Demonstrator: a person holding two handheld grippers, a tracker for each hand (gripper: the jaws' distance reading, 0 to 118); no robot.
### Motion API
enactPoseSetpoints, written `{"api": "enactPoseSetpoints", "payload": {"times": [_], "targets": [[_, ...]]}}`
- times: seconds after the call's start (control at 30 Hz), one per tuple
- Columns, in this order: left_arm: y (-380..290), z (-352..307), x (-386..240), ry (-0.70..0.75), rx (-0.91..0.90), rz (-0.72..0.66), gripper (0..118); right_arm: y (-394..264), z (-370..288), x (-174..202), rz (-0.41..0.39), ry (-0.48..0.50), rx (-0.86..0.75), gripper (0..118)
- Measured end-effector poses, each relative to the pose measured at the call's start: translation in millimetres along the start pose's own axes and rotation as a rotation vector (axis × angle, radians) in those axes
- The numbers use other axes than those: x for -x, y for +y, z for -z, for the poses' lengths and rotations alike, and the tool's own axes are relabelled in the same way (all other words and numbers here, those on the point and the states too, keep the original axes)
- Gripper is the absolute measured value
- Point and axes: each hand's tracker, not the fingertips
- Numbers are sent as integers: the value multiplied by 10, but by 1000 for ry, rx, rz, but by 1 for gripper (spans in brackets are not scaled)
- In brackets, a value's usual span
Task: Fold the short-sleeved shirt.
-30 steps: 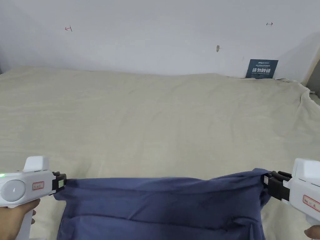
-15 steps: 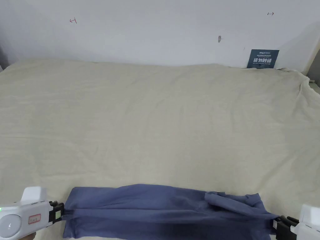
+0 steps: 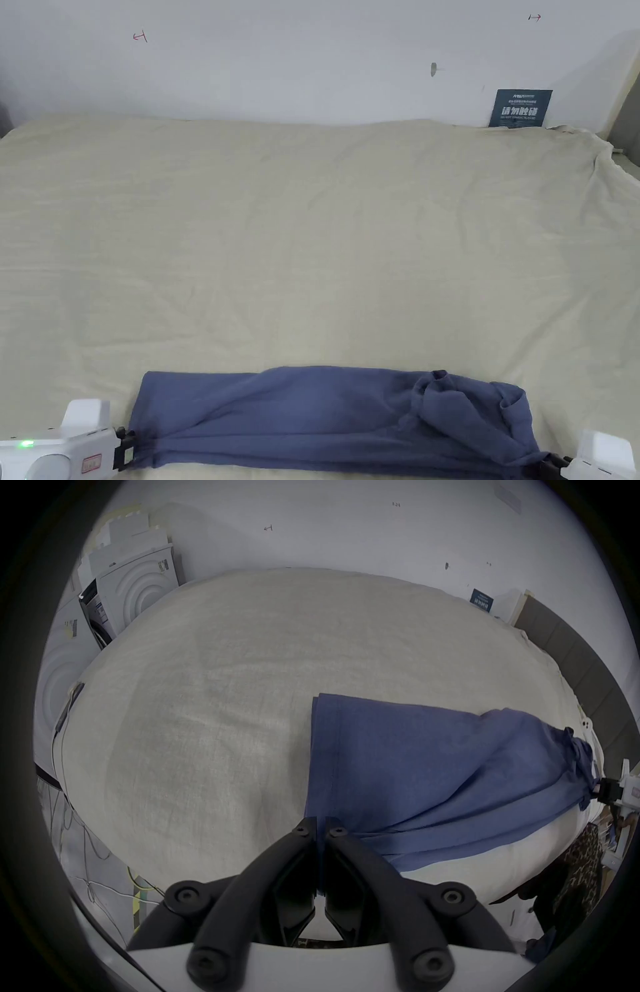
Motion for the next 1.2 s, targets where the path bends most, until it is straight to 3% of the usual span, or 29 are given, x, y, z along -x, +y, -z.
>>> {"api": "enactPoseSetpoints", "payload": {"times": [0.03, 0.1, 0.13, 0.17, 0.2, 0.23, 0.33, 0.37, 0.57, 0.83, 0.93, 1.1, 1.17, 1.2], "targets": [[-1, 0, -8, 3, -4, 1, 1, -4, -49, 48, 3, 0, -1, 2], [18, -84, -58, -4, -3, -23, 17, 17, -137, 86, 6, 1, -11, 12], [46, -110, -48, -29, 3, -60, 31, 35, -189, 110, 9, 5, -16, 25], [85, -148, -32, -43, 5, -88, 58, 61, -242, 104, 6, -6, -31, 50], [111, -186, -27, -42, -2, -106, 77, 96, -317, 129, 2, -6, -54, 70], [117, -217, -28, -39, -22, -118, 77, 140, -389, 151, -5, -6, -79, 70], [204, -473, -67, -60, -166, -129, 102, 298, -665, 261, -13, 21, -188, 84], [241, -579, -110, -65, -217, -123, 104, 371, -750, 305, -19, 25, -215, 84], [516, -1068, -392, -6, -439, -44, 104, 690, -1188, 629, -86, 55, -396, 84], [765, -1361, -596, -98, -555, -83, 101, 853, -1485, 909, -168, 48, -560, 80], [779, -1412, -684, -113, -622, -53, 76, 873, -1556, 997, -189, 16, -622, 63], [728, -1454, -866, -96, -695, 28, 14, 910, -1560, 1044, -200, 1, -675, 4], [717, -1426, -922, -77, -703, 51, 1, 897, -1556, 1064, -203, -9, -692, 0], [718, -1421, -931, -78, -701, 56, 0, 900, -1558, 1061, -205, -5, -693, 0]]}}
